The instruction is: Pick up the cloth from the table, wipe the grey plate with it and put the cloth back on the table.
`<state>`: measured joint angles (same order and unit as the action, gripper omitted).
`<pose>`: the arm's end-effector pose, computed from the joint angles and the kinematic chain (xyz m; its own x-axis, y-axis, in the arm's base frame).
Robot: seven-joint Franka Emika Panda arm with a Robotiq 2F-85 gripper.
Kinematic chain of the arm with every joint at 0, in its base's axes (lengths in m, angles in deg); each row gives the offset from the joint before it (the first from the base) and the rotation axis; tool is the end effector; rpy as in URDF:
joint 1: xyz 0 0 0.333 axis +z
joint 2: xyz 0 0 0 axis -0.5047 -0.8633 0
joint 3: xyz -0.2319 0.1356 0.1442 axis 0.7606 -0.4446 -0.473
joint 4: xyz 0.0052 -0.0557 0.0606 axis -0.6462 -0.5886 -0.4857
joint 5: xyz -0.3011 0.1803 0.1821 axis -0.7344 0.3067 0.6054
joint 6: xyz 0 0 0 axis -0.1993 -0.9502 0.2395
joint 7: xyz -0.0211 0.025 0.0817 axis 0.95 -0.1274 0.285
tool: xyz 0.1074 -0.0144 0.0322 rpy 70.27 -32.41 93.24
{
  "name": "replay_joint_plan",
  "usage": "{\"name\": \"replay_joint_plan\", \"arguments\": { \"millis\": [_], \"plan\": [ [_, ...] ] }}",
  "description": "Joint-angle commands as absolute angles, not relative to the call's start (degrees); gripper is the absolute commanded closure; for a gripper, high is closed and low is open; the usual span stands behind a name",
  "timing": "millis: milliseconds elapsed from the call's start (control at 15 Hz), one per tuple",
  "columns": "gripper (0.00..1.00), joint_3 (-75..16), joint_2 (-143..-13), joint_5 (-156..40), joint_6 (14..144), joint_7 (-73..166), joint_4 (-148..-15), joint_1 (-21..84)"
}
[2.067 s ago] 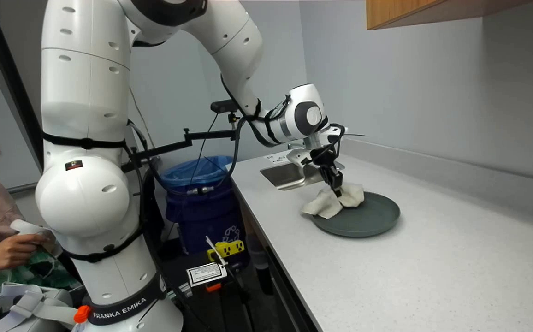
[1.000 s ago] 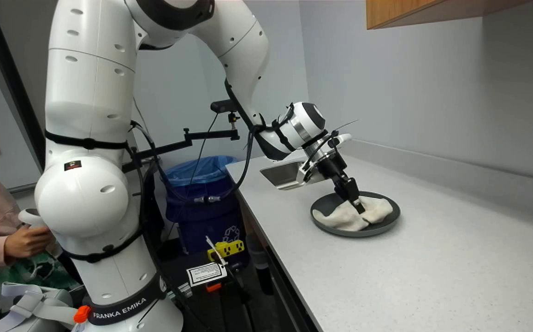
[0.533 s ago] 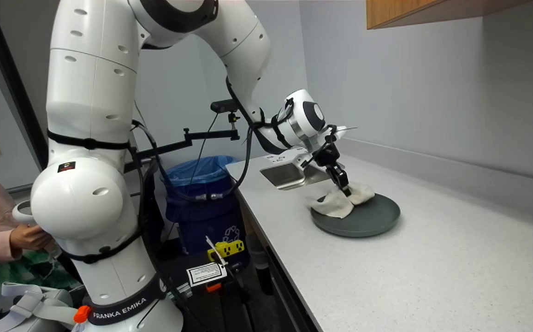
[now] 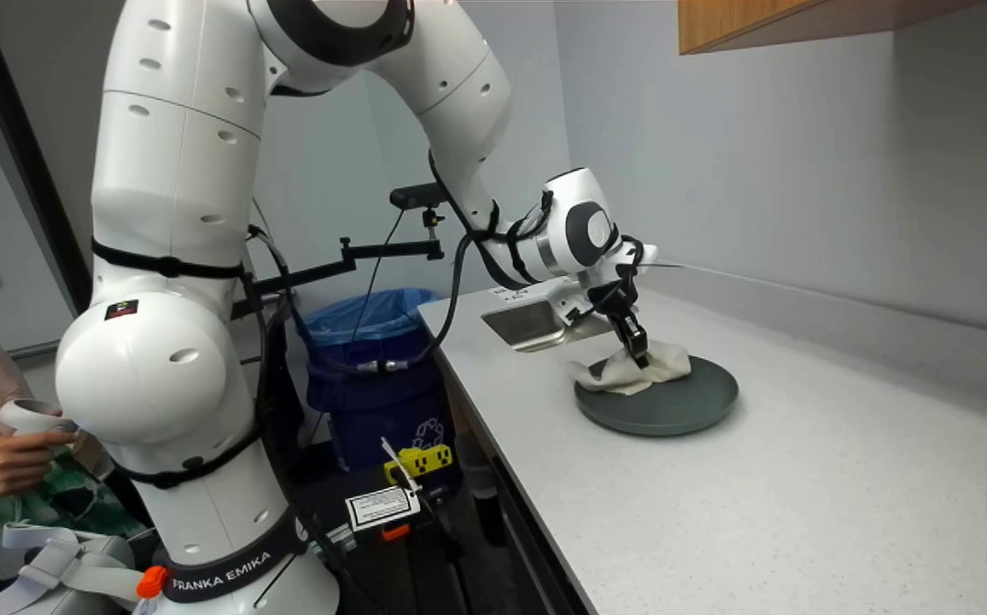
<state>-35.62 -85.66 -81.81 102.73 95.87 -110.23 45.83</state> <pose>0.5618 0.1979 0.2159 0.9283 -0.2182 0.3011 -0.2278 -0.9737 -0.0032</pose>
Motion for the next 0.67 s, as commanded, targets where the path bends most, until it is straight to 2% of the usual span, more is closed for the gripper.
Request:
{"name": "replay_joint_plan", "arguments": {
  "millis": [0, 133, 267, 600],
  "plan": [
    [0.98, -26.8, -83.5, -86.8, 98.5, 99.6, -111.5, 52.5],
    [0.98, -21.6, -82.4, -94.8, 95.2, 105.1, -111.2, 56.3],
    [0.98, -20.3, -81.0, -103.4, 90.4, 111.1, -110.8, 57.4],
    [0.98, -27.3, -78.5, -118.6, 73.5, 120.8, -110.4, 53.9]
  ]
}}
